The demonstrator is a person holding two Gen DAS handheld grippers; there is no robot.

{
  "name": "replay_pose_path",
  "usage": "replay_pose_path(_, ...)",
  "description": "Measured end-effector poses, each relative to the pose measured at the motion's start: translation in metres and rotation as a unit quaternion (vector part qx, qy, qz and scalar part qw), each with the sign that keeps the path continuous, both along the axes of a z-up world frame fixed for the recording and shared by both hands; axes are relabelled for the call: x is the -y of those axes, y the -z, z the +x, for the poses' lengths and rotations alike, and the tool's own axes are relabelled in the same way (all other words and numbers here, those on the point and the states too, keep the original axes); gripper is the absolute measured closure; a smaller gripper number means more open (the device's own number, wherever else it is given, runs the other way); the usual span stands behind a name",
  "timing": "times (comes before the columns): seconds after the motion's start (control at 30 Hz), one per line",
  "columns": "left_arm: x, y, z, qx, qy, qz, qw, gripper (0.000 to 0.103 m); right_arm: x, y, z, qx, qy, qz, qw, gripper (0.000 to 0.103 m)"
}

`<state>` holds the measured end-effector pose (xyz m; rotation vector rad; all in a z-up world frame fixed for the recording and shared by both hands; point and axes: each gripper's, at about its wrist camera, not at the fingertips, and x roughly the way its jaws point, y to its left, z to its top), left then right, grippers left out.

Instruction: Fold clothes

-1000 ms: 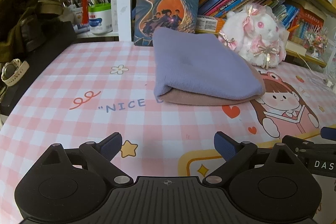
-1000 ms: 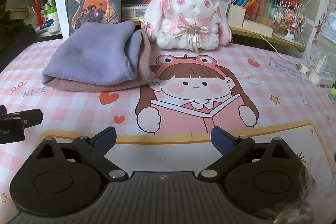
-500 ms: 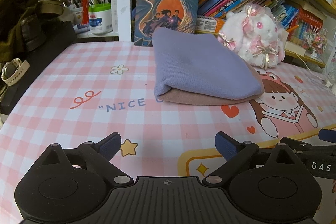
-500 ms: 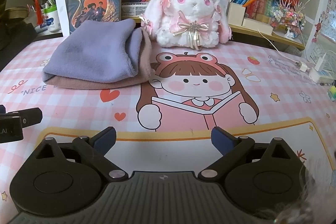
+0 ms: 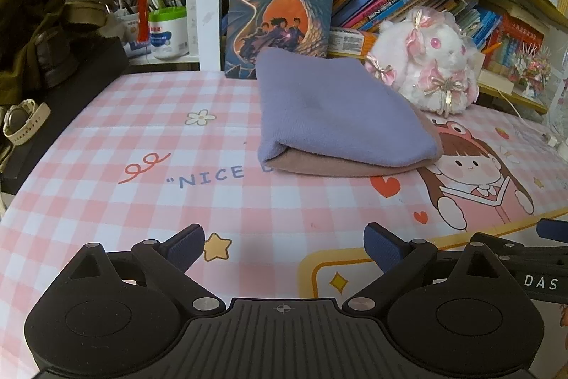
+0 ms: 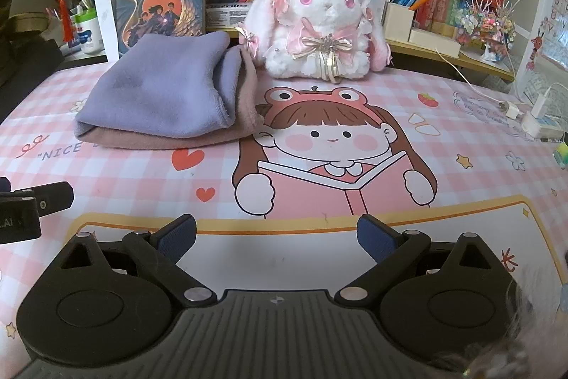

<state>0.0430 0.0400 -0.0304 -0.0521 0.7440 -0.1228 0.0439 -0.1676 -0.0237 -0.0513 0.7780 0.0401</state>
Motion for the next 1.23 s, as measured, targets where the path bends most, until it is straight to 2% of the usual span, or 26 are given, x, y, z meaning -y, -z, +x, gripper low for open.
replay_pose_path(1.23,-0.0023,0.0046,0.007,-0.01,-0.007,-0.009,0.9999,0.0,-0.0036,0.0068,0.0058,-0.018,-0.006,0.0,1.0,0.005)
